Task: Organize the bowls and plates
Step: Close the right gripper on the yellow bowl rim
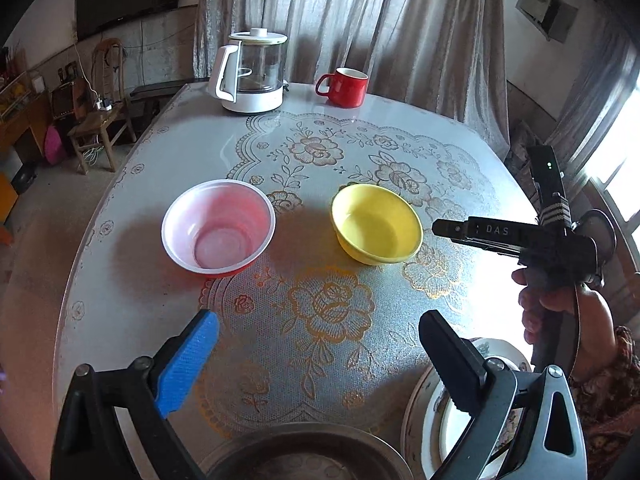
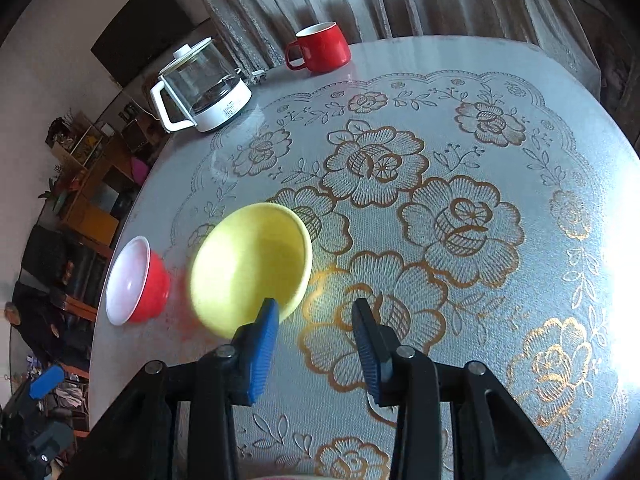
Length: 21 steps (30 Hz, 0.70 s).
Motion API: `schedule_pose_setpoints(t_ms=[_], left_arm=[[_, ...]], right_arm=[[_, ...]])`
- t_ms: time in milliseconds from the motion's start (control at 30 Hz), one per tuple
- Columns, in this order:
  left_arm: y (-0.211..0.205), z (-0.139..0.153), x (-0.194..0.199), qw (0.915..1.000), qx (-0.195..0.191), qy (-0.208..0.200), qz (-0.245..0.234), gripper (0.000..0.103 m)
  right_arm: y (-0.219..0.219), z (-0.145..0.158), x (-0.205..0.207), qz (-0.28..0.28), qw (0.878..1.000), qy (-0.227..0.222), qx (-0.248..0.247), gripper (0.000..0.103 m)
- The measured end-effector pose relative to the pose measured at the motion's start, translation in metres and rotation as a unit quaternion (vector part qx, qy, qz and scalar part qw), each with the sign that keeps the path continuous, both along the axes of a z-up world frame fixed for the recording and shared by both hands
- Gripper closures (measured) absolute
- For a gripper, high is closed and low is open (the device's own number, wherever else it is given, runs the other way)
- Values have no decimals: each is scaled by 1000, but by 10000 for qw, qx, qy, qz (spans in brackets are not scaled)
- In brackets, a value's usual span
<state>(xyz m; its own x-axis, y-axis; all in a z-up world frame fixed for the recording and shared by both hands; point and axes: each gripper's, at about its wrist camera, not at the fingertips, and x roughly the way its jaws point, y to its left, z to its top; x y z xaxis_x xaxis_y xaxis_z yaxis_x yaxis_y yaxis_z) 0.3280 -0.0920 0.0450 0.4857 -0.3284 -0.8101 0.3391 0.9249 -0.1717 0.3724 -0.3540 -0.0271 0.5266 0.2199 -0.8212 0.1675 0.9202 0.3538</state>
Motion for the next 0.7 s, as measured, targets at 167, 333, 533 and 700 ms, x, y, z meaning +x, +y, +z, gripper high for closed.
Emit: schedule_pose_setpoints(t_ms=[167,333,533,700], left_arm=[[-6,-5,15,10000,75,-3,64,3],[-18,-10,28,10000,66,10,20,8],[-36,-20,41,9998,196,-7,-98,21],[-50,-34,52,9995,128,248,-150,25]], right_arm=[[2,-17,25,-46,9998,187,57,65],[5,-32,37,62,9996,233,133,73],[7,-35,28,198,9991,264,254,89],[6,-29,12,396,9986,250,231,89]])
